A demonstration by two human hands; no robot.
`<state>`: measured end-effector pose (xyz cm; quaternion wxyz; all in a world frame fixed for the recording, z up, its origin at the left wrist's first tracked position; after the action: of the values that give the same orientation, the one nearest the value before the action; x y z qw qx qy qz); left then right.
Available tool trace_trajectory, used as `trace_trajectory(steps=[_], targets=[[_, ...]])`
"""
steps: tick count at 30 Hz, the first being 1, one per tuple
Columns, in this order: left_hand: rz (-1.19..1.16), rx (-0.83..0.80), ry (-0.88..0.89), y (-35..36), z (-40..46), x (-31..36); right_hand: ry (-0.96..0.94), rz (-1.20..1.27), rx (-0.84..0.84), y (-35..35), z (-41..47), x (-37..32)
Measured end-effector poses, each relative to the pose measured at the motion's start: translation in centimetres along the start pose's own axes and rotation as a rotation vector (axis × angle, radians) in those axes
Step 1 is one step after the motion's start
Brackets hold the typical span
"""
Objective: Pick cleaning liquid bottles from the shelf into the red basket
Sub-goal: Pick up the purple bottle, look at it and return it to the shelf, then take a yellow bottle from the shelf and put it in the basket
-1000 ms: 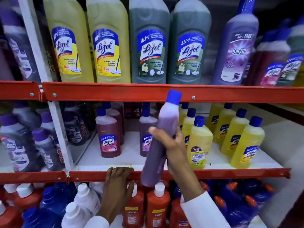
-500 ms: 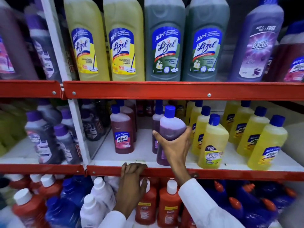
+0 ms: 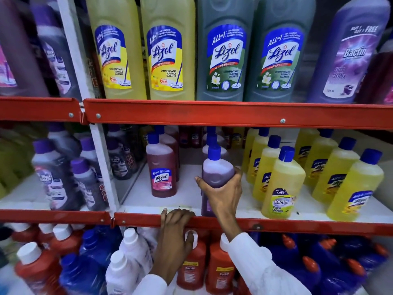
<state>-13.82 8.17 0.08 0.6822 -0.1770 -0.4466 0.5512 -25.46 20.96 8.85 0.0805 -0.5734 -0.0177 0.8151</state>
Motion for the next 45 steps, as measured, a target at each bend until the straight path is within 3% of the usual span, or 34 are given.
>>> trace_trajectory(steps=[6,12,17,20,23,28,32,38,41,45], targets=[[0.026,-0.006,0.01,0.2,-0.1,0.1,-0.018,-0.003,-0.029,0.0,-0.2,0.2],[0.214,-0.07,0.015,0.2,-0.3,1.9,-0.107,-0.046,-0.074,-3.8,-0.9,0.9],[0.11,-0.031,0.142,1.6,0.1,8.3,-0.19,-0.025,0.165,-12.2,-0.7,3.6],[0.039,-0.048,0.227,4.0,0.6,11.9,-0.128,-0.072,0.306,-15.6,0.4,5.7],[0.033,-0.066,0.261,6.1,1.6,14.4,-0.068,-0.211,0.34,-16.9,2.3,7.3],[0.148,-0.14,0.227,8.9,2.7,15.9,0.025,-0.233,0.122,-14.7,6.2,8.0],[-0.003,-0.136,0.123,9.1,2.7,15.9,0.081,-0.13,0.022,-14.1,8.1,8.0],[-0.135,-0.119,0.054,9.2,3.0,15.1,0.092,0.278,-0.099,-15.9,8.7,6.1],[-0.157,-0.11,0.046,9.3,3.1,15.1,0.001,0.585,-0.38,-16.7,8.8,2.7],[-0.173,-0.089,0.055,9.3,3.2,15.0,0.117,1.142,-0.986,-16.1,6.5,-1.3]])
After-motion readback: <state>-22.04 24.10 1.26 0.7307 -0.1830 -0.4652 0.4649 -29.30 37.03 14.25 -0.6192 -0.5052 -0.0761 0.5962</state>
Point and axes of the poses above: each hand's wrist, its own z-axis towards the middle knuckle, its own y-axis out of the palm, x = y × z, the point moved 8 cm from there along z, towards the middle knuckle, and after that the axes turned 5 degrees about y, right-handed, at the moved point
